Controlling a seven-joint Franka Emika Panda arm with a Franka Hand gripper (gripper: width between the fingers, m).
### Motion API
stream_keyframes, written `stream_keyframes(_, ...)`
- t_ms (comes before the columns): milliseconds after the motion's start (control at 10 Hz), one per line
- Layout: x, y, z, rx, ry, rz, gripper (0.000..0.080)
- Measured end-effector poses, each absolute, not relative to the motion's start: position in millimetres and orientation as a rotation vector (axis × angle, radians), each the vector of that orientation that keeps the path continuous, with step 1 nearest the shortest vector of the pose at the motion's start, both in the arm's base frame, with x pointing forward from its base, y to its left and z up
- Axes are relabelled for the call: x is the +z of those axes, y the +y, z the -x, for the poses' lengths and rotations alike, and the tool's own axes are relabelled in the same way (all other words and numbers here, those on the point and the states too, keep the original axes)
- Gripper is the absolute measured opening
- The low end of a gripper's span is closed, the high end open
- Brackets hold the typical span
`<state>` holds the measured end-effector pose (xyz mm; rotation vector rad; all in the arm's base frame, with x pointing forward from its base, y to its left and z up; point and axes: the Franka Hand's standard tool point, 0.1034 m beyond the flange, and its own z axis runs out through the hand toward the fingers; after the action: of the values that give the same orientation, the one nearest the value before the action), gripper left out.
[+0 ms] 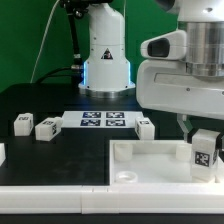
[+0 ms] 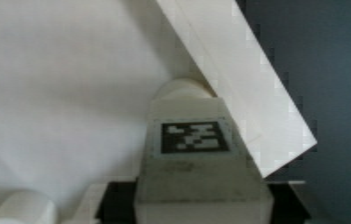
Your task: Assemble one leg
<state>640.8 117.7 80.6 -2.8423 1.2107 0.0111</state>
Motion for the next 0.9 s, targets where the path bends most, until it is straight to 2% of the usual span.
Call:
stream_keyframes(200,80.2,118.3,-639.7,0.014,1.571,2.660,0.0291)
stream_keyframes(500,80.1,118.0,-639.6,0.032,1.823,2.489,0.0291)
stream_keyframes(700,79.6,118.9,-639.5,0.030,1.760,2.533,0.0291)
stream_keyframes(800,78.6,120.3,-639.0,0.031,1.753,2.539,0.0438)
stream_keyframes(900,78.0,120.4,-639.0,0.027,1.673,2.592,0.0438)
